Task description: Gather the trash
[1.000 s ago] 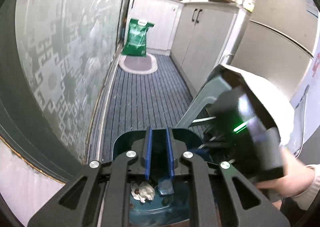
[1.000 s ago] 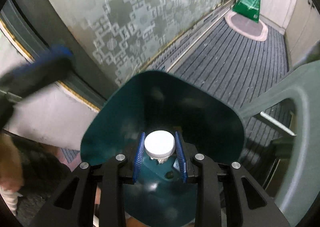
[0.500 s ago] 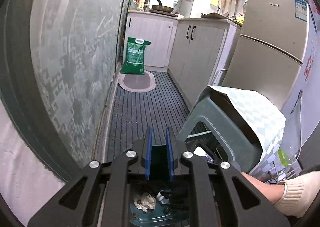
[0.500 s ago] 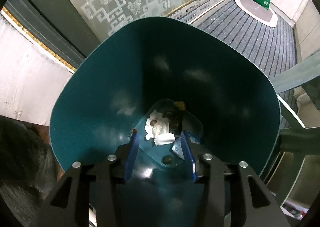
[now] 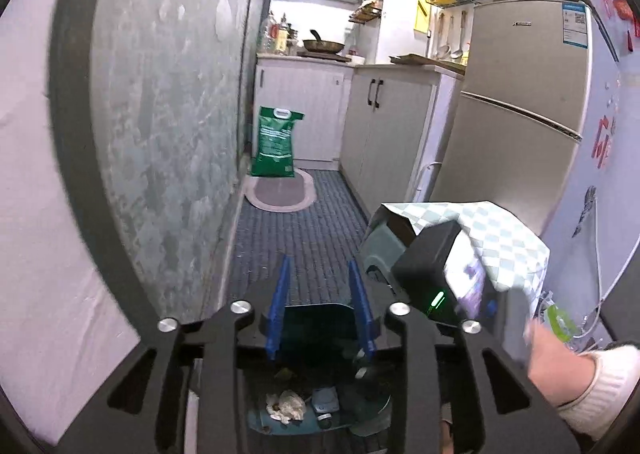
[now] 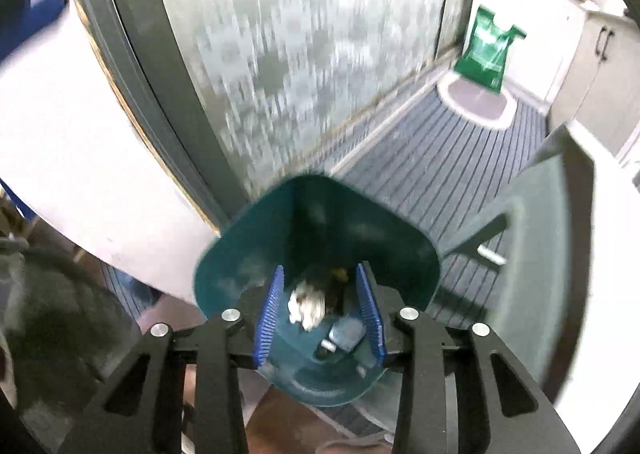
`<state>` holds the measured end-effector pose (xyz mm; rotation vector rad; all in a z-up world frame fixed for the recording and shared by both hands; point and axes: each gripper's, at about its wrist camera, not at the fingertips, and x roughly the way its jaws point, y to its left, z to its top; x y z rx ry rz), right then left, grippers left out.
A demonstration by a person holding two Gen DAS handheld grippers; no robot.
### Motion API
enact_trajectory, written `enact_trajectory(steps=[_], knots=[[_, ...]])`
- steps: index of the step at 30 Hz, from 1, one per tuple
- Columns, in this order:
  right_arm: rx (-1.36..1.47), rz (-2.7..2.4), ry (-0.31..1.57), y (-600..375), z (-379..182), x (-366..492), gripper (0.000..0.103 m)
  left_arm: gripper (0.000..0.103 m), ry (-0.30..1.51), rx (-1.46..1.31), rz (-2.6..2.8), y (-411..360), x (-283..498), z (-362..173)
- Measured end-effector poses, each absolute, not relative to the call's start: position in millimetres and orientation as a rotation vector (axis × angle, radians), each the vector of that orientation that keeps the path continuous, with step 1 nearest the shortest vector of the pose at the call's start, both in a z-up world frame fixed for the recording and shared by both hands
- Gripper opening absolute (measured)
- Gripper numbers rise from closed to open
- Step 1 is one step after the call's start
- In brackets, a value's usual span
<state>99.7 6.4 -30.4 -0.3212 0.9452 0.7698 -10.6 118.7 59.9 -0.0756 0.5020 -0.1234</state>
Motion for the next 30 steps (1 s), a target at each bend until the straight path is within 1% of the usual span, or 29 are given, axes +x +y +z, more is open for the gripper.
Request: enact_trajectory(steps=[4, 7, 9, 12, 13, 14, 15, 16, 17, 18, 19, 20, 22, 24, 25, 26, 27, 30], knots=[[-0.273, 0.771, 0.872, -10.6, 4.8, 92.1, 0.036, 0.040, 0.504, -0.067, -0.093, 111.0, -25.7, 65.5], [-0.247, 0.764, 0.826, -23.4, 25.9, 84.7, 0.036, 0.044, 0.505, -0.060, -0.082, 103.1, -35.0, 69.2], [-0.232, 0.751, 0.796, -38.2, 37.4, 78.9, 0.036, 0.051, 0.505, -0.056, -0.081, 98.3, -39.9, 71.5], [-0.226, 0.721, 0.750, -60.3, 55.6, 68.9, 0.036, 0.056, 0.499, -0.034, -0.078, 88.8, -47.1, 74.8], [-0.217, 0.711, 0.735, -67.7, 64.3, 67.1, 0.037, 0.062, 0.495, -0.027, -0.073, 85.8, -49.3, 75.4], [-0.206, 0.696, 0.723, -73.4, 72.9, 66.5, 0.040, 0.064, 0.494, -0.023, -0.072, 83.1, -51.1, 75.2], [-0.199, 0.682, 0.715, -79.0, 79.7, 64.8, 0.050, 0.066, 0.493, -0.024, -0.071, 80.6, -52.5, 75.7], [-0.196, 0.666, 0.703, -86.9, 88.5, 60.8, 0.063, 0.074, 0.491, -0.029, -0.065, 78.7, -54.2, 76.1], [-0.202, 0.652, 0.689, -94.8, 96.0, 56.4, 0.068, 0.078, 0.487, -0.034, -0.065, 77.4, -55.4, 76.2], [-0.209, 0.640, 0.675, -102.0, 100.6, 51.7, 0.073, 0.079, 0.484, -0.040, -0.072, 75.7, -56.7, 76.1], [-0.216, 0.616, 0.658, -113.4, 107.6, 45.0, 0.077, 0.083, 0.485, -0.043, -0.072, 73.3, -57.4, 75.9], [-0.213, 0.595, 0.651, -123.5, 111.9, 39.9, 0.080, 0.084, 0.488, -0.042, -0.068, 70.9, -57.7, 74.9], [-0.183, 0.568, 0.648, -144.0, 116.0, 30.2, 0.089, 0.086, 0.491, -0.042, -0.062, 66.7, -61.0, 72.9], [-0.159, 0.550, 0.649, -164.4, 115.7, 18.5, 0.092, 0.088, 0.501, -0.037, -0.056, 61.2, -63.5, 70.7], [-0.158, 0.542, 0.650, -172.8, 114.4, 13.1, 0.094, 0.092, 0.506, -0.033, -0.050, 58.3, -64.8, 69.7], [-0.160, 0.529, 0.652, -184.4, 112.0, 4.4, 0.095, 0.093, 0.509, -0.030, -0.044, 56.2, -66.3, 68.4], [-0.163, 0.524, 0.655, -189.8, 109.8, -1.8, 0.099, 0.093, 0.516, -0.030, -0.041, 54.2, -68.3, 66.2], [-0.168, 0.511, 0.679, -206.3, 100.5, -20.1, 0.099, 0.094, 0.547, -0.032, -0.022, 49.2, -73.6, 58.8]])
